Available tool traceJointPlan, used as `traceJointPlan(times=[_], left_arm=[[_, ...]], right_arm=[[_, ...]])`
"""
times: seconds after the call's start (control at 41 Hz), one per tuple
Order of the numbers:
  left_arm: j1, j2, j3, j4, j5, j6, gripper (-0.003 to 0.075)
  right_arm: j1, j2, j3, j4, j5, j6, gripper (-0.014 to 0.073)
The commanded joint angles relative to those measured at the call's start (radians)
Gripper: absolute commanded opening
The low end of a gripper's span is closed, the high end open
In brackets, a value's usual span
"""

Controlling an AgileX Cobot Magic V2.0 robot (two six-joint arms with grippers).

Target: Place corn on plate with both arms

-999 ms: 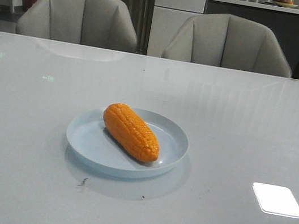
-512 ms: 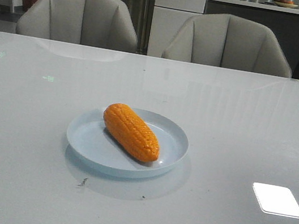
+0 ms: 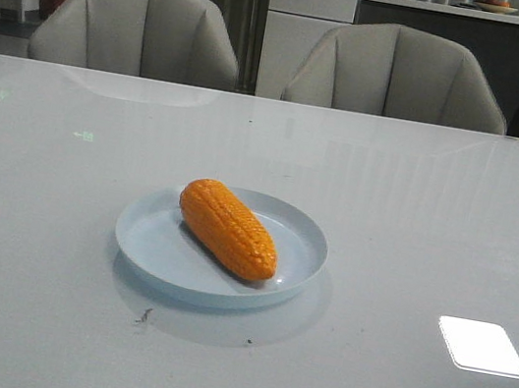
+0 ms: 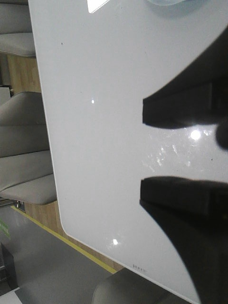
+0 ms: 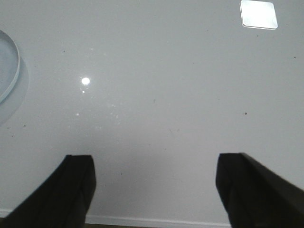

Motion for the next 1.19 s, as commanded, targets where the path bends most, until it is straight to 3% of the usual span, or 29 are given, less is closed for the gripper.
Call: traceJointPlan(times=[0.0, 0.024, 0.097, 1.096, 1.169], left_arm=[[0.003, -0.002, -0.025, -0.001, -0.070, -0.011, 0.0118], [0.003, -0.002, -0.025, -0.003, -0.070, -0.011, 0.0080], [0.003, -0.002, -0.025, -0.003, -0.072, -0.011, 0.0105], [0.003, -0.021, -0.021, -0.006, -0.078, -0.011, 0.0094], [0.003, -0.057, 0.012, -0.006, -0.123, -0.011, 0.0094]], right_arm=[[-0.005, -0.001, -0.027, -0.013, -0.075, 0.001, 0.0622], [-0.005, -0.001, -0.027, -0.013, -0.075, 0.001, 0.0622], [-0.005, -0.001, -0.027, -0.013, -0.075, 0.001, 0.0622], [-0.002, -0.001, -0.027, -0.011, -0.074, 0.001, 0.0622], [-0.002, -0.001, -0.027, -0.011, -0.074, 0.001, 0.0622]])
